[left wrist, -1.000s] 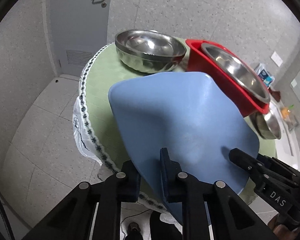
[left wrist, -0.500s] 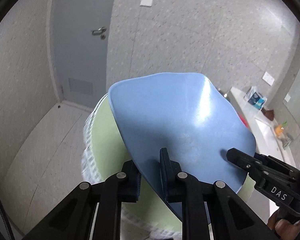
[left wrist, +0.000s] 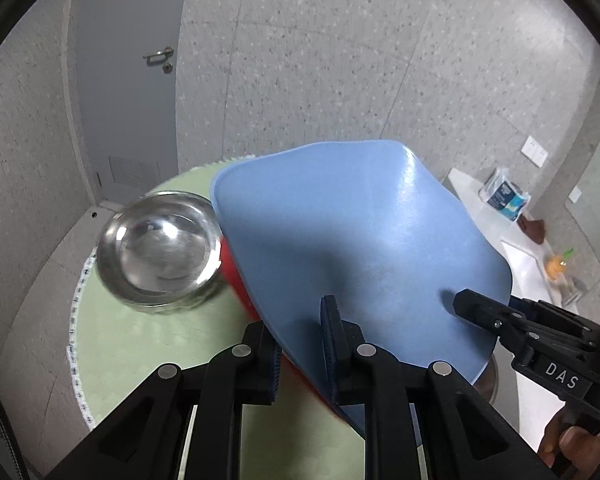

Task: Organize plates and bowls
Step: 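Carry the blue plate with both grippers and lay it on the bowl in the basin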

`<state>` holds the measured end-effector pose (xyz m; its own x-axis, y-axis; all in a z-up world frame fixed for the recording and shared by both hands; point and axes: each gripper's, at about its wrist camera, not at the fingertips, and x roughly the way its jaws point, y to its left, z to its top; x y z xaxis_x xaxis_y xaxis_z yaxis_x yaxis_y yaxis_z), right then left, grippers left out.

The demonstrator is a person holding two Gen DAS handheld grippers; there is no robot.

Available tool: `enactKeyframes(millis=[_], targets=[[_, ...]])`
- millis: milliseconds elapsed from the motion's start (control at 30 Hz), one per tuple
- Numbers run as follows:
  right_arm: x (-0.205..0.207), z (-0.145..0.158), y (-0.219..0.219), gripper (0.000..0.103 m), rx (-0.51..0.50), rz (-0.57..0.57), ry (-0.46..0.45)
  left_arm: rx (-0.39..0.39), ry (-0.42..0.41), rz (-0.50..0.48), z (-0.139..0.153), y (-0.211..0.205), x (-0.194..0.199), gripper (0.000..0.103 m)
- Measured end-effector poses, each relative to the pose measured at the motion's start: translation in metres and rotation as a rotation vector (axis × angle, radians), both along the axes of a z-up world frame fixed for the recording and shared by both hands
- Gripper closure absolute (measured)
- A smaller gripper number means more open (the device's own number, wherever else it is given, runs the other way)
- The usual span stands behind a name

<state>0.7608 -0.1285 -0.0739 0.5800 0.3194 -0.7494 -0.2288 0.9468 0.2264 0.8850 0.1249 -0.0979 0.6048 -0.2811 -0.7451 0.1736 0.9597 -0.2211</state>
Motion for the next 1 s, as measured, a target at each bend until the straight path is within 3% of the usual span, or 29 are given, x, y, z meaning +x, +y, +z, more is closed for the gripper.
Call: enactKeyframes(millis=[167, 633, 700, 767, 833, 1000], targets=[[0.016, -0.014, -0.014, 0.07, -0.004, 0.024, 0.047, 0.015, 0.048, 0.02, -0.016, -0.03, 0.035, 0.088], [0.034, -0.03, -0.026, 0.067, -0.021, 0.097, 0.103, 0.017, 0.118, 0.052, -0.039, -0.06, 0.065, 0.084], [0.034, -0.03, -0.027, 0.064, -0.026, 0.105, 0.106, 0.008, 0.124, 0.054, -0.039, -0.062, 0.067, 0.084], [0.035, -0.031, -0.028, 0.051, -0.031, 0.111, 0.114, 0.011, 0.133, 0.057, -0.041, -0.063, 0.073, 0.083], [0.036, -0.034, -0.031, 0.051, -0.032, 0.112, 0.125, 0.002, 0.131, 0.058, -0.041, -0.063, 0.075, 0.081], [0.038, -0.032, -0.039, 0.045, -0.046, 0.113, 0.112, -0.011, 0.125, 0.06, -0.041, -0.061, 0.07, 0.06]])
